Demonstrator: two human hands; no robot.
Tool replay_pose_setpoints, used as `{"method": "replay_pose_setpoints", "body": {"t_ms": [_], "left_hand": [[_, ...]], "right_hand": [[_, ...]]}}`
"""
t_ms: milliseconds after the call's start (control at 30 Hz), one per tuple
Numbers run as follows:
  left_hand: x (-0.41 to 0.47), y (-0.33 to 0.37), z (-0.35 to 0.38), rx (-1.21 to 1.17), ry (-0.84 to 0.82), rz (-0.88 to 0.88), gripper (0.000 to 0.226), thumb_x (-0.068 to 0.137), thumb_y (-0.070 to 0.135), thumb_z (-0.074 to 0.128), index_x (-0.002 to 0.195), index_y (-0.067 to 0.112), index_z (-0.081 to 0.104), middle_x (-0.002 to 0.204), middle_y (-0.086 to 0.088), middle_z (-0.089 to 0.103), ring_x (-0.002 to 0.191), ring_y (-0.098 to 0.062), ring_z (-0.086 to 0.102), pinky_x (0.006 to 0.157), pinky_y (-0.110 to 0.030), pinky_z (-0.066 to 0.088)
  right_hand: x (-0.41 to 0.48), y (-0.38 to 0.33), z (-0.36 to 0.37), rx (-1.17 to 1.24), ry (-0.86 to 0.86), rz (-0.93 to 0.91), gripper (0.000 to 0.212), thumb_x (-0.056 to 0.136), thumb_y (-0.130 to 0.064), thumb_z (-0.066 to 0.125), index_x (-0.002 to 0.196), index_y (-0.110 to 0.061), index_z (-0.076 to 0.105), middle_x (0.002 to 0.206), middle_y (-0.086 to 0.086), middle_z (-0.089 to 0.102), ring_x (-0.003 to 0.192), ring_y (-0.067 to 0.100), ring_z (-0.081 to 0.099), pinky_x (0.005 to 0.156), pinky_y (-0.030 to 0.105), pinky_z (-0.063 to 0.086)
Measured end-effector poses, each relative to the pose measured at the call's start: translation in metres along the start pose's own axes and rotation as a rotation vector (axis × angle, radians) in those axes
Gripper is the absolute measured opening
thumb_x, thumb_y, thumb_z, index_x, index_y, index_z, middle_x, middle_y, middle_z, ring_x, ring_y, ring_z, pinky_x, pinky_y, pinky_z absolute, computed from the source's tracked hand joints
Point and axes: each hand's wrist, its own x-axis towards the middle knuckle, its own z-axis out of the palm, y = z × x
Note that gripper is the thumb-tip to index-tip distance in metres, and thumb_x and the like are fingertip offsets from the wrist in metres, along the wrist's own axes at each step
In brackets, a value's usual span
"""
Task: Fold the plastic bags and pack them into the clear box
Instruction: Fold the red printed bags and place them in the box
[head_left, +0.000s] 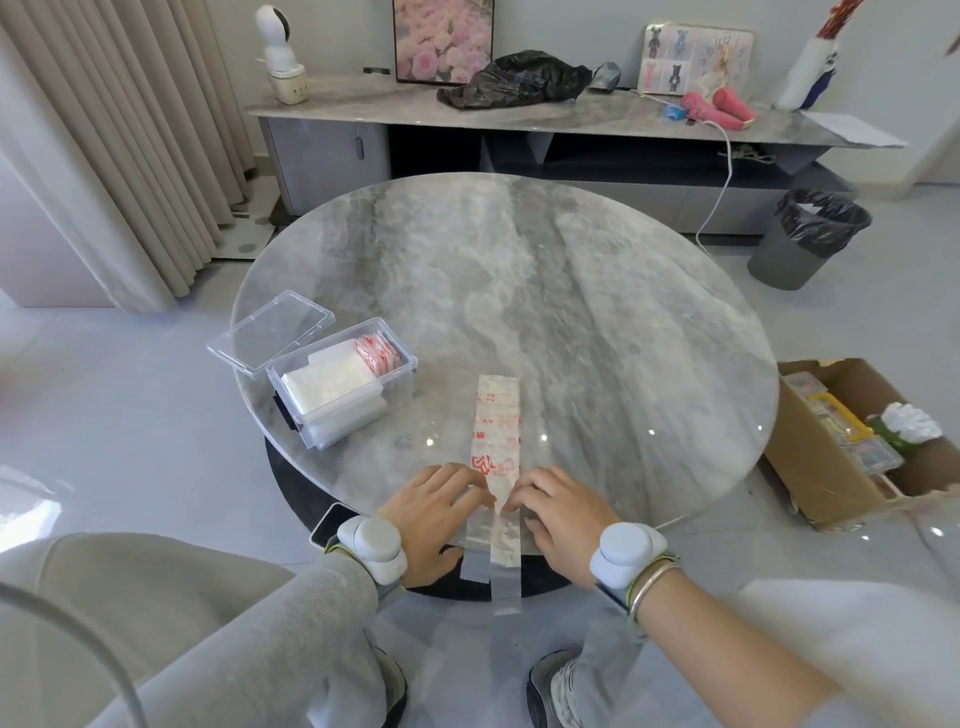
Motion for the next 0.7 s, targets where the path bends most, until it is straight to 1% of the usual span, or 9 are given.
{"method": "replay_pose_setpoints", "body": {"t_ms": [67,133,233,333,400,467,567,633,700], "left_hand": [[0.003,-0.001,0.003,0.001,0.046,-0.001,0.057,0.066,0.038,0.067,0.119,0.025,0.050,0.124,0.001,0.053,0.112,-0.020,0.053,0.093,-0.032,0.046],[0.004,0.000,0.004,-0.084,0.086,-0.029,0.051,0.069,0.044,0.062,0.116,0.026,0.054,0.122,0.003,0.053,0.112,-0.019,0.051,0.094,-0.030,0.042],[0.006,0.004,0.007,-0.222,0.139,-0.095,0.043,0.070,0.044,0.056,0.110,0.027,0.061,0.118,0.006,0.055,0.111,-0.017,0.050,0.094,-0.028,0.038],[0.009,0.006,0.010,-0.347,0.217,-0.179,0.031,0.072,0.039,0.058,0.100,0.030,0.066,0.111,0.012,0.059,0.106,-0.013,0.053,0.089,-0.032,0.044],[0.010,0.005,0.012,-0.401,0.239,-0.225,0.024,0.075,0.037,0.057,0.096,0.032,0.069,0.107,0.016,0.061,0.104,-0.010,0.054,0.087,-0.033,0.045],[0.011,0.002,0.013,-0.455,0.243,-0.271,0.020,0.078,0.038,0.057,0.092,0.033,0.070,0.104,0.019,0.062,0.103,-0.007,0.054,0.089,-0.033,0.044],[0.014,0.001,0.014,-0.502,0.261,-0.346,0.025,0.078,0.043,0.055,0.088,0.030,0.073,0.099,0.020,0.064,0.100,-0.006,0.054,0.089,-0.034,0.046],[0.016,0.001,0.013,-0.522,0.266,-0.398,0.033,0.078,0.047,0.050,0.086,0.024,0.073,0.095,0.017,0.066,0.098,-0.010,0.055,0.089,-0.036,0.047],[0.018,0.001,0.012,-0.571,0.270,-0.464,0.035,0.078,0.048,0.049,0.086,0.023,0.072,0.091,0.014,0.066,0.095,-0.013,0.056,0.087,-0.036,0.047]], "right_hand": [[0.000,0.001,0.000,0.012,-0.019,0.013,0.032,0.089,-0.006,0.050,0.114,-0.020,0.062,0.121,-0.008,0.052,0.111,0.014,0.045,0.083,0.023,0.042],[-0.001,0.003,0.002,0.036,-0.018,0.022,0.033,0.087,-0.004,0.050,0.113,-0.020,0.063,0.120,-0.009,0.052,0.110,0.014,0.045,0.083,0.027,0.045],[0.001,0.006,0.002,0.075,-0.017,0.042,0.033,0.088,-0.003,0.049,0.110,-0.021,0.065,0.118,-0.010,0.053,0.109,0.013,0.045,0.084,0.029,0.045],[0.002,0.008,0.002,0.136,-0.015,0.079,0.030,0.089,-0.003,0.048,0.107,-0.018,0.066,0.116,-0.010,0.056,0.109,0.014,0.047,0.087,0.031,0.045],[0.002,0.010,0.000,0.182,-0.014,0.106,0.029,0.088,-0.002,0.050,0.108,-0.016,0.066,0.116,-0.010,0.057,0.112,0.013,0.047,0.089,0.026,0.043],[0.002,0.011,-0.002,0.204,-0.033,0.123,0.029,0.087,-0.006,0.054,0.110,-0.018,0.065,0.116,-0.013,0.056,0.112,0.008,0.044,0.089,0.017,0.038],[0.002,0.010,-0.003,0.209,-0.042,0.136,0.027,0.084,-0.016,0.060,0.110,-0.022,0.064,0.114,-0.017,0.053,0.110,0.003,0.041,0.082,0.007,0.031],[0.003,0.007,-0.002,0.219,-0.031,0.167,0.025,0.083,-0.019,0.061,0.108,-0.022,0.064,0.110,-0.017,0.052,0.109,0.005,0.042,0.081,0.010,0.034],[0.005,0.003,-0.001,0.239,-0.038,0.210,0.025,0.082,-0.022,0.063,0.108,-0.023,0.064,0.105,-0.019,0.050,0.109,0.007,0.041,0.086,0.016,0.036]]}}
